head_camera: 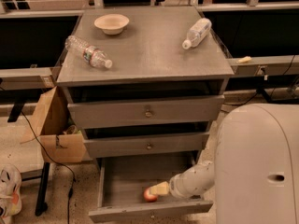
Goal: Pick apple from bottom drawer and place on counter
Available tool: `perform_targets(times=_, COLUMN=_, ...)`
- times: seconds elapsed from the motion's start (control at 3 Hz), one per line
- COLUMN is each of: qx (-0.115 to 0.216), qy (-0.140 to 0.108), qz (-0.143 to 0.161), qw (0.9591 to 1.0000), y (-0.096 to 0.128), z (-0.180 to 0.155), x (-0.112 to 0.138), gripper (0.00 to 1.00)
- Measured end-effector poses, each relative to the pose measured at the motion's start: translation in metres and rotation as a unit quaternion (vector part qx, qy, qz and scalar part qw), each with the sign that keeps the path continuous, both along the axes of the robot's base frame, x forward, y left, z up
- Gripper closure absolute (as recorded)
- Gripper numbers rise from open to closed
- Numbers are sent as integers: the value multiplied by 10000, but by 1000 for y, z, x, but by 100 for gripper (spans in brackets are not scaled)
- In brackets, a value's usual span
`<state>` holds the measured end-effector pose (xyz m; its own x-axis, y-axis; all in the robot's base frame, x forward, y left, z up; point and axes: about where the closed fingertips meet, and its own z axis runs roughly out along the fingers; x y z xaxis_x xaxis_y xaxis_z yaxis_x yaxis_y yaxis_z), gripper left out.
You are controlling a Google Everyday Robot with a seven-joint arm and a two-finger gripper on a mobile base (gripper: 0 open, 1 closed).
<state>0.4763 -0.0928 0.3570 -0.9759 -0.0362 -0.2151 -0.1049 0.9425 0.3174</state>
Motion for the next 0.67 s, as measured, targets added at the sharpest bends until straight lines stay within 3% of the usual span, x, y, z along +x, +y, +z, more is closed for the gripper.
perform_targets(times=0.33, qx=0, qy=0, qz=0, qw=10000, y=0, z=0, x=0, gripper=0)
perform_targets(times=0.67, qx=133, qy=-115, qz=-6, qw=9998, y=6, z=-4, x=15, gripper=0)
